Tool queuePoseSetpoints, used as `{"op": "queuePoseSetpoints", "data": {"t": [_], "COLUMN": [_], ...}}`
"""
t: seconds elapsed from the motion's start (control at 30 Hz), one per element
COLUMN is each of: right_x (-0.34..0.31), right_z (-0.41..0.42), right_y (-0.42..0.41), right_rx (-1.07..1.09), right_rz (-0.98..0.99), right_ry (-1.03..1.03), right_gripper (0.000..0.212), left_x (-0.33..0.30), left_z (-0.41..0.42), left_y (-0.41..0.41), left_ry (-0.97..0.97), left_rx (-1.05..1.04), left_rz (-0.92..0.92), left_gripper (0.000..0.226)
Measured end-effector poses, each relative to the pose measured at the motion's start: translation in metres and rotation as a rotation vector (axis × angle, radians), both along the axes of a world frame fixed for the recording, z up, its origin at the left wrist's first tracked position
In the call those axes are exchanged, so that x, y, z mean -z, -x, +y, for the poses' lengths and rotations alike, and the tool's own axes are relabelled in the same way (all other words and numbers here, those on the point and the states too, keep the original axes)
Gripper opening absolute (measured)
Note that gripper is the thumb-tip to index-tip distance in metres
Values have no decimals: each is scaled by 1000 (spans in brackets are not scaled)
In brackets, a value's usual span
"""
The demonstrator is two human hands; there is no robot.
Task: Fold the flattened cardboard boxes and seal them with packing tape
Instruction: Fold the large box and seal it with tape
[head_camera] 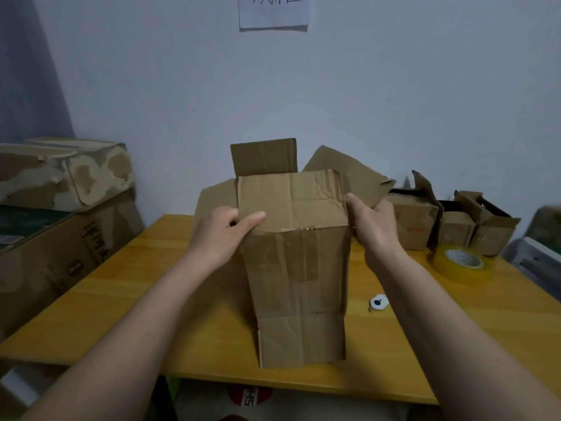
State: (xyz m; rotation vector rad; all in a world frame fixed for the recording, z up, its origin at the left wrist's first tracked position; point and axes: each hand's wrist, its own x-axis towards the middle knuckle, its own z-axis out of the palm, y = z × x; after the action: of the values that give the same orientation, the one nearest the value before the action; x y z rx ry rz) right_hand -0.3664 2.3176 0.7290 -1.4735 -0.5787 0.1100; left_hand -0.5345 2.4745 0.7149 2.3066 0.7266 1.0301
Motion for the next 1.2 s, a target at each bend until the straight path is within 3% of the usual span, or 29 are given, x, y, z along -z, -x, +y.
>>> {"op": "queuePoseSetpoints", "data": {"t": [0.13,0.23,0.33,0.4,0.53,0.63,0.77,0.87,1.0,1.13,1.2], "right_x": [-18,-17,16,44,72,73,67,59,55,75,79], "right_z": [-6,1,10,15,31,37,37,30,21,26,29], "right_y": [-2,-6,-13,-17,-26,-34,-38,-40,-37,-33,-35], "right_rx": [10,0,-48,-69,-32,86,275,328,322,284,282], "right_rz": [-101,-72,119,247,303,202,119,33,-115,20,79], "right_ry": [-33,65,166,149,81,36,24,-9,-49,-15,19], "right_gripper": [25,27,22,15,27,27,43,54,47,49,47], "left_x": [-31,-35,4,36,61,64,61,55,50,58,56], "left_z": [-11,-4,4,13,27,32,29,17,0,-3,-5], "left_y": [5,-3,-18,-30,-44,-46,-46,-39,-15,-5,-4], "left_ry": [-110,-94,30,3,-30,-5,18,0,-64,-5,111], "left_rx": [-43,-106,-125,-146,-186,-145,-141,-144,-230,-325,-272], "left_rz": [-121,93,341,434,318,300,257,251,297,263,246], "left_gripper": [61,63,57,56,53,55,55,52,53,38,62]}}
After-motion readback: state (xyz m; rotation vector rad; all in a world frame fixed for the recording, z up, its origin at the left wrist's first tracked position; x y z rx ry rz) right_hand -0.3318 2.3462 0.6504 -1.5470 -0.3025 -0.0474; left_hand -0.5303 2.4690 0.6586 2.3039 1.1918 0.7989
